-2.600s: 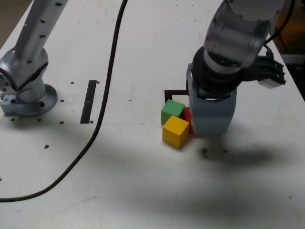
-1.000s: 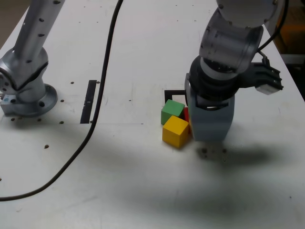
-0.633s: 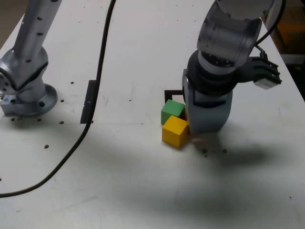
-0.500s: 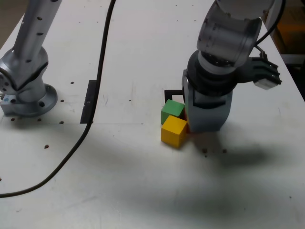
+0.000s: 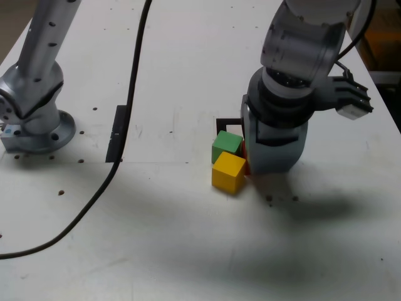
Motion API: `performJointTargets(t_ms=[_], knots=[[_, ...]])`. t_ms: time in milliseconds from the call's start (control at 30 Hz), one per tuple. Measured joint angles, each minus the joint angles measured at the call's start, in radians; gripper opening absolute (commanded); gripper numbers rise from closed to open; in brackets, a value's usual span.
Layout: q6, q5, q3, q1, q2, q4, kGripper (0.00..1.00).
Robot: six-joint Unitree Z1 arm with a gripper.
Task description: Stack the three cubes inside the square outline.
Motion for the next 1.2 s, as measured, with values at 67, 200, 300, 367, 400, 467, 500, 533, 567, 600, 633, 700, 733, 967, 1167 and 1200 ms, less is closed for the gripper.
performJointTargets(t_ms=[67,200,300,367,400,467,500,533,567,600,633,700,733,967,1167,1200], knots=[[0.0,-0.007,-0.002,0.0,0.0,0.004,0.28],[-0.003,-0.01,-0.022,0.0,-0.003,0.04,0.22],[-0.034,0.001,-0.059,0.0,-0.005,0.068,0.22],[-0.069,0.026,-0.108,0.0,0.004,0.095,0.22],[-0.091,0.044,-0.135,0.0,0.011,0.106,0.22],[-0.127,0.079,-0.182,0.0,0.029,0.13,0.22],[-0.15,0.098,-0.208,0.0,0.04,0.148,0.22],[-0.179,0.12,-0.242,0.0,0.053,0.17,0.22],[-0.228,0.145,-0.286,0.0,0.067,0.21,0.22],[-0.25,0.151,-0.294,0.0,0.071,0.225,0.22],[-0.282,0.164,-0.305,0.0,0.076,0.251,0.22],[-0.354,0.198,-0.324,-0.001,0.089,0.303,0.22],[-0.388,0.201,-0.323,-0.001,0.089,0.303,0.22],[-0.638,0.252,-0.319,0.003,0.087,0.404,0.22],[-0.954,0.189,-0.285,0.031,0.063,0.47,0.21],[-0.987,0.158,-0.277,0.041,0.059,0.471,0.2]])
